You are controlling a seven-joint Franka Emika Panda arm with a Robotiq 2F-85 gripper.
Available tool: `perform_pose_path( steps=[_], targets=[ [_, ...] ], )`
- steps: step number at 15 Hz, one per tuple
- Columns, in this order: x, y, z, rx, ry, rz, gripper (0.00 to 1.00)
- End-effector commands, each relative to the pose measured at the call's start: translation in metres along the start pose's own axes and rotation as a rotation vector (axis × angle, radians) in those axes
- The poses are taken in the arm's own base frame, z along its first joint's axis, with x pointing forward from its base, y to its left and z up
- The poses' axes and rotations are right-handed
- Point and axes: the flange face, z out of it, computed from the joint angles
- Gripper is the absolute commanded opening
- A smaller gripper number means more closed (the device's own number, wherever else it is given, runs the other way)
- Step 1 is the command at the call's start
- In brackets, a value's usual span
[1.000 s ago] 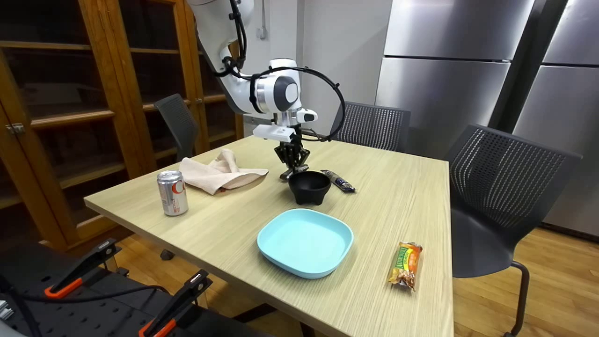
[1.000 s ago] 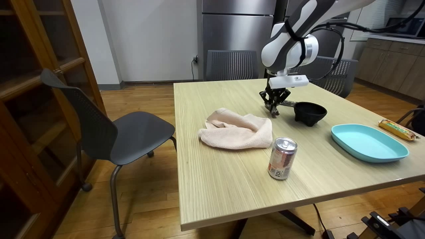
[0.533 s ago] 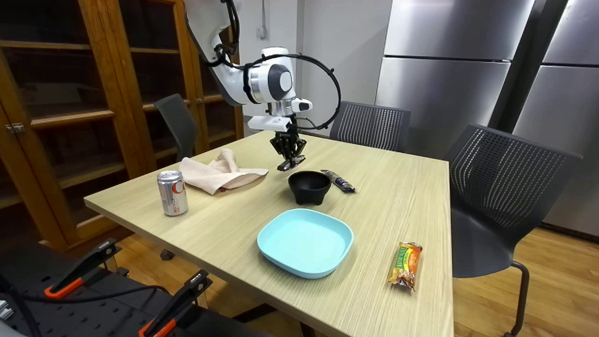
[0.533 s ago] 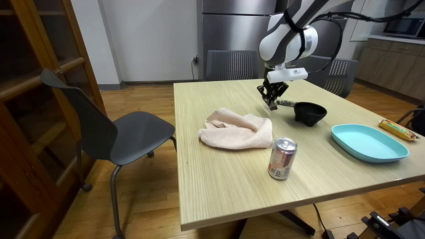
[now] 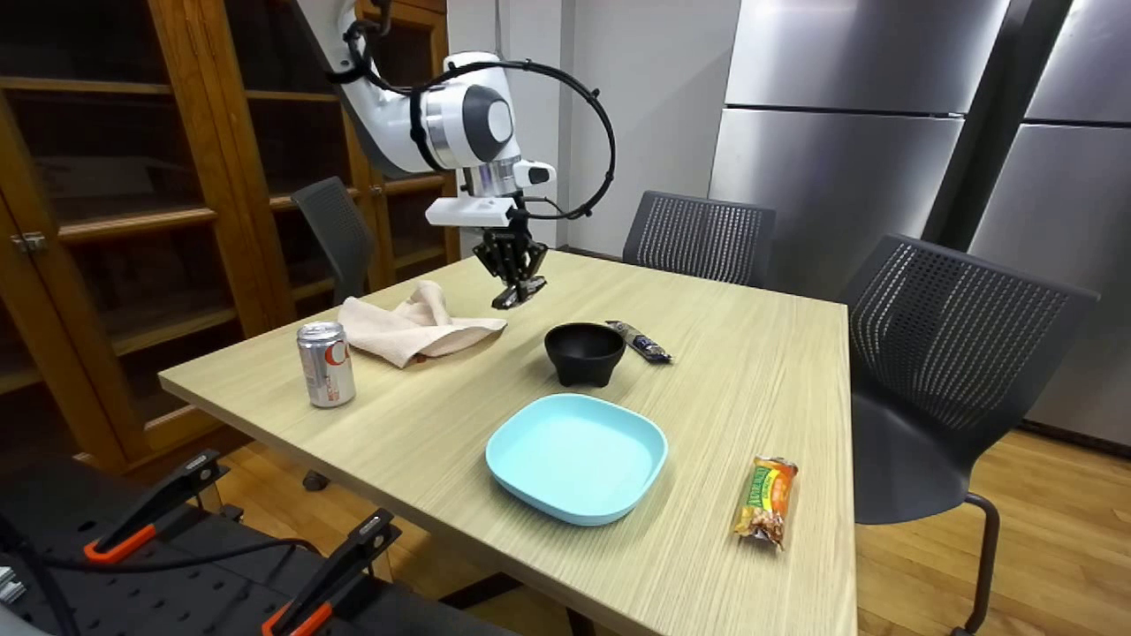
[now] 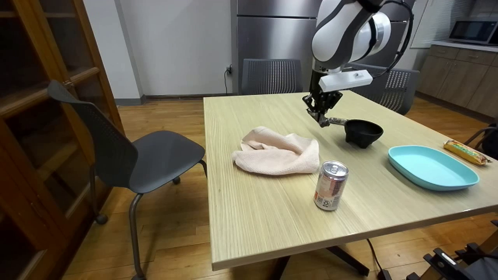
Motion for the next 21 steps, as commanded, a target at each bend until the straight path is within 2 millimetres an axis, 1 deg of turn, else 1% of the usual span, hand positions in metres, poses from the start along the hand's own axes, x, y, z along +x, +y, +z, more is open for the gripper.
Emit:
perform_pose_path(
  steps=[1,7,9,11,15,17,21],
  targets=[
    [-0.045,0.017,-0.024,-0.009,0.033,-0.052,0.03],
    [-0.095,0.082,-0.026,-0.012,0.046,-0.021,0.03],
    [-0.111,0.101,-0.025,-0.009,0.049,-0.014,0.03],
    [-0.126,0.115,-0.021,0.000,0.043,-0.009,0.03],
    [-0.161,0.137,-0.007,0.003,0.010,0.010,0.03],
    [-0.177,0.144,-0.002,0.007,-0.003,0.022,0.03],
    [-0.206,0.152,0.005,0.014,-0.028,0.021,0.03]
  ],
)
